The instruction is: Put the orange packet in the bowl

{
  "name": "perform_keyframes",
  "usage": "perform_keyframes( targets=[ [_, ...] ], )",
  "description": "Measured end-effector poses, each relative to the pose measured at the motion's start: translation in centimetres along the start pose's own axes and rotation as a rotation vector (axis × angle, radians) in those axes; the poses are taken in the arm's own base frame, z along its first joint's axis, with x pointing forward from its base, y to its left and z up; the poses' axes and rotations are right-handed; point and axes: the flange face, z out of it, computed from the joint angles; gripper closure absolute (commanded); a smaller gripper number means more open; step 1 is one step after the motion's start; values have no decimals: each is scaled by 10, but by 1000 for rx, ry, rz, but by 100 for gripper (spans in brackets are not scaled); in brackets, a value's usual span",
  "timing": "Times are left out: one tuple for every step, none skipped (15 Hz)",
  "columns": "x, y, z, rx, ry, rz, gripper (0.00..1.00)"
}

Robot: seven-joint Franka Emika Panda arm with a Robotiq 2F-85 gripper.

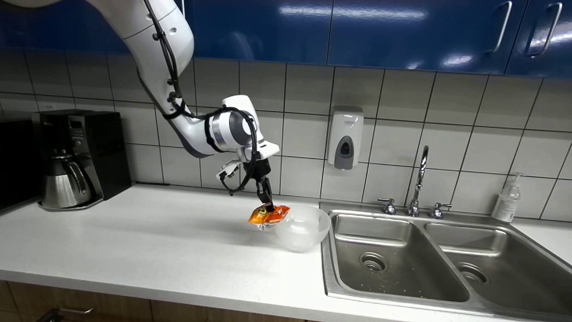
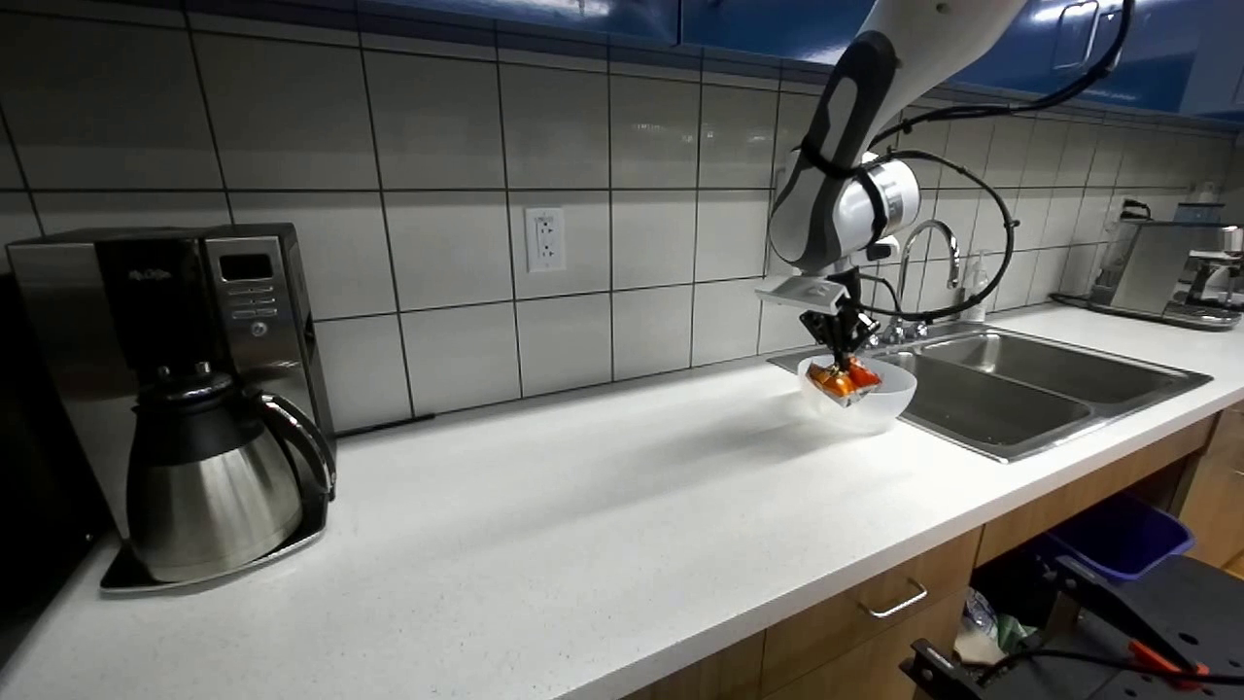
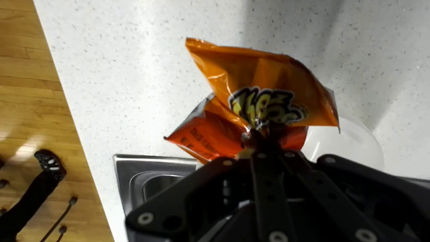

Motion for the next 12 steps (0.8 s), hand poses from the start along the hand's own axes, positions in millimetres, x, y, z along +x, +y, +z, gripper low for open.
perform_keyframes(
  targets=[
    [5,-3,-1,-4,5,5,100],
    [10,-6,-3,-7,9,10,100],
    [15,-9,-5,-10,13,15,100],
    [20,-12,-6,-14,17,22,100],
    [25,-15,-6,-19,22,29,100],
    [31,-18,-6,-25,26,35,100],
    [36,-20,-5,-30,30,41,100],
    [42,-22,-3,-35,35,48,100],
    [47,-24,0,-41,40,55,100],
    [53,-26,3,-47,45,63,100],
    [59,-27,7,-53,50,70,100],
    [65,-28,10,-59,54,77,100]
  ],
)
